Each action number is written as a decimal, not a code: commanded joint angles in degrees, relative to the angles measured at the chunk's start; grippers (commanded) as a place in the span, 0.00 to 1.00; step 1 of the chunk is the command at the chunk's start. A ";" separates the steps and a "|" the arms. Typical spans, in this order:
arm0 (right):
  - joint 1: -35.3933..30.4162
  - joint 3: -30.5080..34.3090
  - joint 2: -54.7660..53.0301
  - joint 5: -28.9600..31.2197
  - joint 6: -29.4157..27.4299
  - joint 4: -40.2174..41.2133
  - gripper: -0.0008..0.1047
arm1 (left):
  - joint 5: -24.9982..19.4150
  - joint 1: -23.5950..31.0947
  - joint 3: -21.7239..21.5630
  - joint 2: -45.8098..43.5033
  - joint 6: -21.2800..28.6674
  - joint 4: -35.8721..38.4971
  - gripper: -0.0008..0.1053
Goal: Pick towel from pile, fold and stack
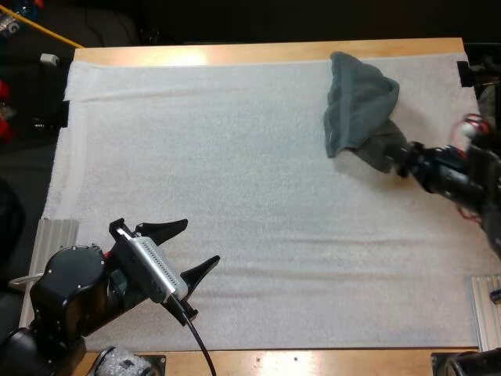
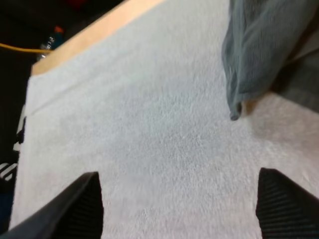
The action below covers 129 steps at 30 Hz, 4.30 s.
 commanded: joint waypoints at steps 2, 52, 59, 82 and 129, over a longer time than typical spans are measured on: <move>0.78 -0.46 4.87 0.67 4.02 -4.53 0.61 | -0.62 -0.18 -0.44 0.03 -0.25 -1.06 0.60; 9.58 -3.99 -2.23 -6.79 2.83 -26.71 0.01 | 0.87 -0.18 -0.44 0.03 -5.44 -0.61 0.60; 18.92 -3.99 -9.71 -7.18 2.83 -8.86 0.01 | 0.87 -0.18 -0.44 0.03 -5.44 -0.61 0.60; 43.43 -3.81 2.45 -0.74 13.26 5.68 0.01 | 0.87 -0.18 -0.44 0.03 -5.44 -0.61 0.60; 33.99 -25.78 27.46 0.68 -11.00 20.81 0.59 | 0.77 -0.18 -0.44 0.03 -5.44 8.87 0.60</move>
